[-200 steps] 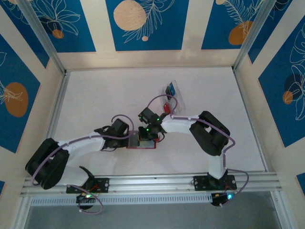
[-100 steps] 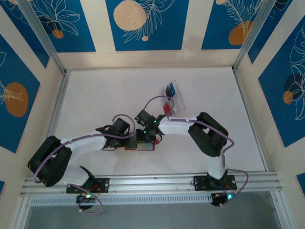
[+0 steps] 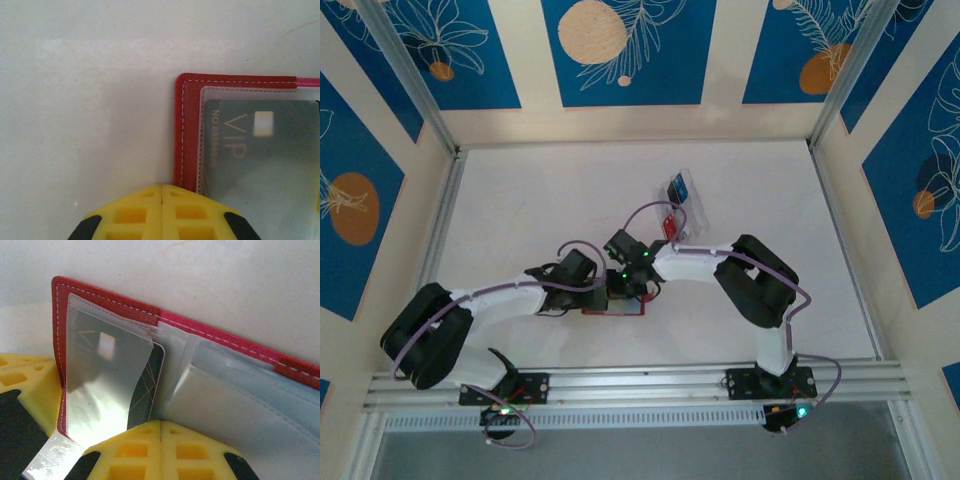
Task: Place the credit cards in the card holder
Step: Insert the credit card into the card slot, then flip over the card slot on the card holder.
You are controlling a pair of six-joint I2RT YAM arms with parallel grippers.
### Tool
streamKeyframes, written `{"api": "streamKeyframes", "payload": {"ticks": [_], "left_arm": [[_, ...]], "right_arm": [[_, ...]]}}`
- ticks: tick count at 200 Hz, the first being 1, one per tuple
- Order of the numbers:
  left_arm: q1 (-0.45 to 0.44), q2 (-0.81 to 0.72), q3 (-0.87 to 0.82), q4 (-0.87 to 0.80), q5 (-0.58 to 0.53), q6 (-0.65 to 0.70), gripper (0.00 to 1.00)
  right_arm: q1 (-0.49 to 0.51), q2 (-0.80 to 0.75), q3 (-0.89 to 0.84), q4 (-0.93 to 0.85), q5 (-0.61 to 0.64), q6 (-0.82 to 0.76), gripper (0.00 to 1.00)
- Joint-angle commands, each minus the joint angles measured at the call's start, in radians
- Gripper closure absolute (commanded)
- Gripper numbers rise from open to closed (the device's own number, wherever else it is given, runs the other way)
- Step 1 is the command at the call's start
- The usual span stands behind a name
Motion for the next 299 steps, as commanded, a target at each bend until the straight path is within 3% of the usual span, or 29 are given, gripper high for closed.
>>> {"api": "streamKeyframes", "payload": {"ticks": [1, 41, 82, 163, 180, 205, 226, 253, 299], "left_arm": [[-0.026, 0.078, -0.050, 0.141, 0.095, -0.062, 1.00], [-0.023, -0.014, 0.004, 0.050, 0.078, -0.088, 1.00], [-0.012, -0.079, 0.114, -0.087, 0.080, -0.046, 0.97], [-0.005, 0.130, 0.309, -0.068, 0.216, 0.047, 0.94], [0.004, 0.163, 0.309, -0.057, 0.233, 0.062, 0.94], [0.013, 0.208, 0.301, -0.057, 0.240, 0.086, 0.96], [0.015, 0.217, 0.280, -0.054, 0.230, 0.097, 0.96], [0.016, 0.224, 0.246, -0.039, 0.228, 0.103, 0.96], [0.015, 0.247, 0.217, -0.030, 0.219, 0.111, 0.97]], "right_arm": [[-0.038, 0.011, 0.002, -0.005, -0.036, -0.029, 0.97], [-0.112, -0.084, 0.018, -0.110, -0.020, -0.155, 0.96], [-0.149, -0.182, 0.055, -0.250, -0.021, -0.242, 0.87], [-0.180, -0.165, 0.013, -0.312, 0.033, -0.280, 0.70], [-0.181, -0.133, 0.040, -0.316, 0.032, -0.271, 0.72], [-0.181, -0.076, 0.084, -0.339, 0.068, -0.256, 0.86], [-0.179, -0.045, 0.101, -0.346, 0.085, -0.248, 0.92], [-0.173, -0.011, 0.123, -0.379, 0.145, -0.243, 0.94], [-0.154, 0.063, 0.151, -0.381, 0.115, -0.230, 0.95]]}}
